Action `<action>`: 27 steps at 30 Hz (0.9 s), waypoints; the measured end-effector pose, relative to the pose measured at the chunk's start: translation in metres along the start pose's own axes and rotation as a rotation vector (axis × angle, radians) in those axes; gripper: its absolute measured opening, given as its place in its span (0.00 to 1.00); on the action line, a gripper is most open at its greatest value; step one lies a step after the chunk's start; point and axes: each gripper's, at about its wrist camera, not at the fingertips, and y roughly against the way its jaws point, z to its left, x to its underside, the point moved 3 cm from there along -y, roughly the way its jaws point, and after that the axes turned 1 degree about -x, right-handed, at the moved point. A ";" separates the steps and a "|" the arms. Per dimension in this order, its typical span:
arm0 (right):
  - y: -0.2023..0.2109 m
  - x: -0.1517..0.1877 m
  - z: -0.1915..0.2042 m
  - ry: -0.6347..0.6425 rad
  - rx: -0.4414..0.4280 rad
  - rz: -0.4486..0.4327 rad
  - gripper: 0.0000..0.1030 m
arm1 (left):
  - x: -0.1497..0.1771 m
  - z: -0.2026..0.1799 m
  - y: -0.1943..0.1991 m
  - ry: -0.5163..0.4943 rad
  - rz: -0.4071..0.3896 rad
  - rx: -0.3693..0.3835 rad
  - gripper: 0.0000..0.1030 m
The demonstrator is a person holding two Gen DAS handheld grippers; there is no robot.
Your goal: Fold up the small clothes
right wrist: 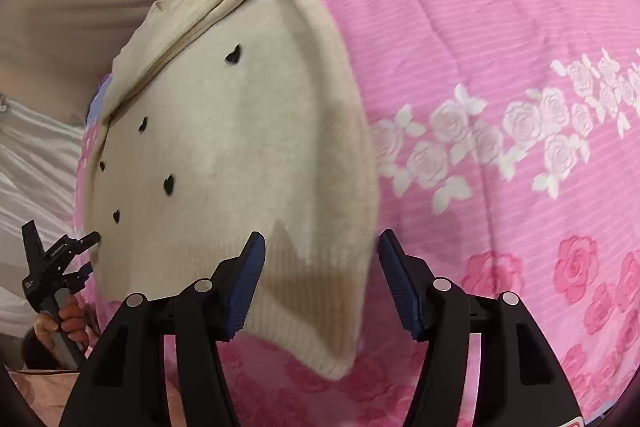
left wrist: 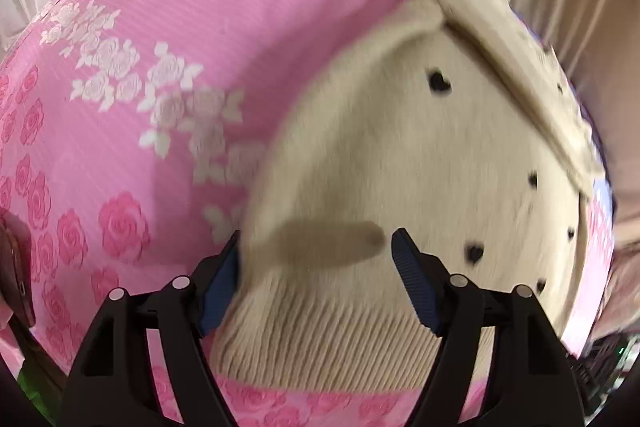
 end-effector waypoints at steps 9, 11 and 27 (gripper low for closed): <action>-0.003 0.022 0.021 -0.010 0.017 -0.049 0.57 | 0.017 -0.005 -0.001 -0.079 -0.010 -0.085 0.73; -0.001 0.030 0.021 -0.008 0.021 -0.060 0.57 | 0.016 -0.004 0.002 -0.059 -0.023 -0.085 0.73; 0.002 0.038 0.014 -0.029 0.041 -0.097 0.42 | 0.019 0.019 0.006 -0.014 0.020 -0.055 0.77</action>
